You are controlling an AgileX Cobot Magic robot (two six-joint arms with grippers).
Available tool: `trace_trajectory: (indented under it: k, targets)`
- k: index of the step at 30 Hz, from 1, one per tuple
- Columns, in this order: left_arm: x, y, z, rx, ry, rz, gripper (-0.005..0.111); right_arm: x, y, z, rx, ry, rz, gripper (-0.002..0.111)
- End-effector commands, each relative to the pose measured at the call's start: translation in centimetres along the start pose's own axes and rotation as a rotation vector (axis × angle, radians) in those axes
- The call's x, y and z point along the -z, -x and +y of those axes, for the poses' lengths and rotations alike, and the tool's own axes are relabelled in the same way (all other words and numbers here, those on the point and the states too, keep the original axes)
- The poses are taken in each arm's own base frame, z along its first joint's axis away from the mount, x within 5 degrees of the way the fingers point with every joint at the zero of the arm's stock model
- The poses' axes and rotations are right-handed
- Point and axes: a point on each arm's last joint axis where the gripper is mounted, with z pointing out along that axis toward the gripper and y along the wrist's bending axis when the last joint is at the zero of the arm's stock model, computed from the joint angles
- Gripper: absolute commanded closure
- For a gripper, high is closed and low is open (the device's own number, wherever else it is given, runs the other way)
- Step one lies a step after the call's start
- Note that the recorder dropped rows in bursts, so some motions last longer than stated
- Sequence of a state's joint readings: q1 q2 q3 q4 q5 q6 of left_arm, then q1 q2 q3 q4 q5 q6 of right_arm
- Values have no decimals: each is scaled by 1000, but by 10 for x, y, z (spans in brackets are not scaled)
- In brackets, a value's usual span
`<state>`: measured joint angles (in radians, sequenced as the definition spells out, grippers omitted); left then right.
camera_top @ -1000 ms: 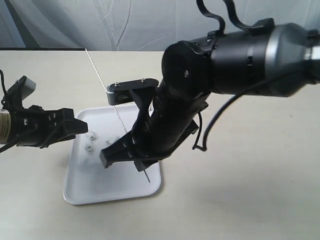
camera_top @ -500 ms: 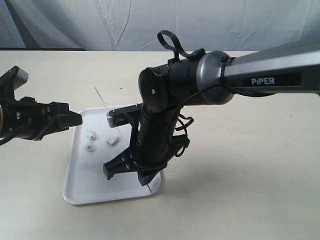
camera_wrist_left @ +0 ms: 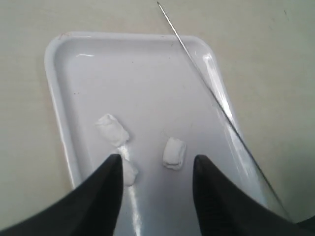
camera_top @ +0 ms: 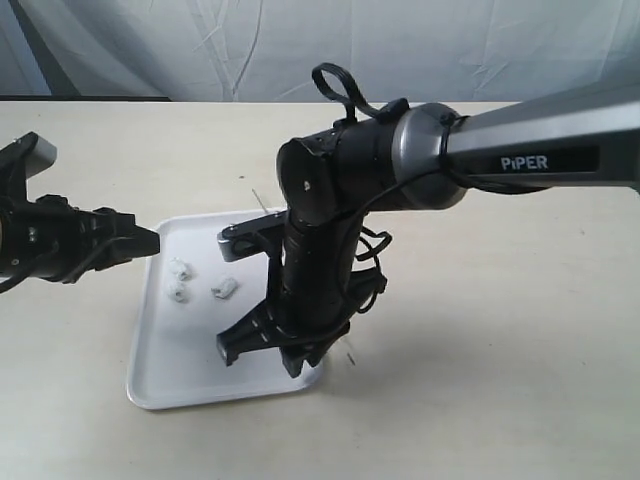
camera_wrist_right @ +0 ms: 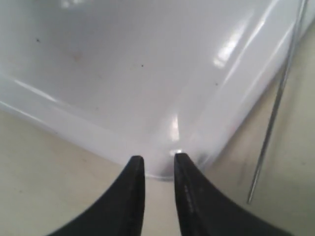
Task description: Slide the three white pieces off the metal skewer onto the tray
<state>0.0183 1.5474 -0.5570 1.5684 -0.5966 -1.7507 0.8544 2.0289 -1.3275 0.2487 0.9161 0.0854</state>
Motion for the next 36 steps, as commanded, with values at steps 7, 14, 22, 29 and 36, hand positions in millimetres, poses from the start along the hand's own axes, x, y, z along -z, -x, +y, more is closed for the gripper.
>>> trace_trajectory:
  k: [7, 14, 22, 29, 36]
  targets:
    - [78, 26, -11, -64, 73, -282, 63, 85, -17, 0, 125, -100, -155, 89]
    - [152, 19, -59, -301, 137, -575, 63, 182, -53, -2, 186, -195, -462, 89]
    - [189, 2, -88, -432, 173, -749, 63, 229, -90, -17, 147, -316, -705, 89]
    - [234, -39, -128, -606, 165, -993, 63, 266, -222, -78, -228, -522, -1205, 89]
    - [249, -76, -135, -659, 203, -1150, 63, 241, -318, -107, -238, -493, -1426, 89]
